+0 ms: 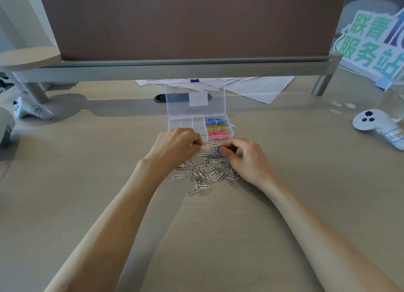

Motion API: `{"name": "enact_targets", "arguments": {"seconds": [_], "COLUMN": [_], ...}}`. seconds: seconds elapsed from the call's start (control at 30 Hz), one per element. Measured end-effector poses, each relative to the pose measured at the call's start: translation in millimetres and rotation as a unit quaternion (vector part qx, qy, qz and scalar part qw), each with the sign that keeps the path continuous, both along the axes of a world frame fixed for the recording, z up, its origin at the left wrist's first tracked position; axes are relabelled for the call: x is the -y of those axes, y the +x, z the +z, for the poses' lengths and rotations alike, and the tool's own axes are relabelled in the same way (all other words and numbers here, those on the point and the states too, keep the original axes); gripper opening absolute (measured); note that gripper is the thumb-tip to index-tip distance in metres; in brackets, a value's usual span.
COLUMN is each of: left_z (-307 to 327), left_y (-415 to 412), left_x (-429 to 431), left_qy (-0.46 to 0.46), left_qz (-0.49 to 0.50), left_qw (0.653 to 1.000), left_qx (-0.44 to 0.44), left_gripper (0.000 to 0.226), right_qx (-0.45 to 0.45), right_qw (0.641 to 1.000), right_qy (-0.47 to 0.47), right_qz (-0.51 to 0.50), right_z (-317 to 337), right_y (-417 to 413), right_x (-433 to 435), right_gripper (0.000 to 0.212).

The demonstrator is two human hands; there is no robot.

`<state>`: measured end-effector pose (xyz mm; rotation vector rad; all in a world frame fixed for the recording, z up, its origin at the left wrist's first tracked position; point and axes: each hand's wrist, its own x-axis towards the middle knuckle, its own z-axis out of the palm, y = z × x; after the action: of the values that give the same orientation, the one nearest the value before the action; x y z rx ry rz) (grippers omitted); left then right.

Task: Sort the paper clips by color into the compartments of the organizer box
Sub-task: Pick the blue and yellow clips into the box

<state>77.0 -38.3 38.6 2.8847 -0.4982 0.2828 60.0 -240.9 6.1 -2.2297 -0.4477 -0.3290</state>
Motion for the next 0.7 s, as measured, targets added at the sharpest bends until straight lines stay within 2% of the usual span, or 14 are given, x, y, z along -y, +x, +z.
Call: {"name": "enact_targets", "arguments": {"seconds": [0.13,0.37,0.5,0.7], "left_z": [-6.4,-9.4,-7.5,-12.2], "left_y": [1.0,3.3,2.7,4.9], "left_x": [2.5,3.4,5.3,7.9], "left_qy": [0.031,0.004,-0.014,0.001], "left_qz": [0.012,0.037,0.049,0.053], "left_qw": [0.999,0.999,0.999,0.998], "left_qx": [0.025,0.009,0.014,0.018], "left_gripper": [0.024,0.018,0.025,0.02], "right_qx": [-0.008,-0.007,-0.008,-0.002], "right_qw": [1.0,1.0,1.0,1.0], "right_qy": [0.006,0.008,0.008,0.007], "right_qz": [-0.008,-0.012,-0.009,-0.012], "right_z": [-0.8,-1.8,-1.9,-2.3], "right_y": [0.5,1.5,1.8,1.8], "right_x": [0.9,0.9,0.6,0.4], "right_gripper": [0.006,0.006,0.006,0.006]}}
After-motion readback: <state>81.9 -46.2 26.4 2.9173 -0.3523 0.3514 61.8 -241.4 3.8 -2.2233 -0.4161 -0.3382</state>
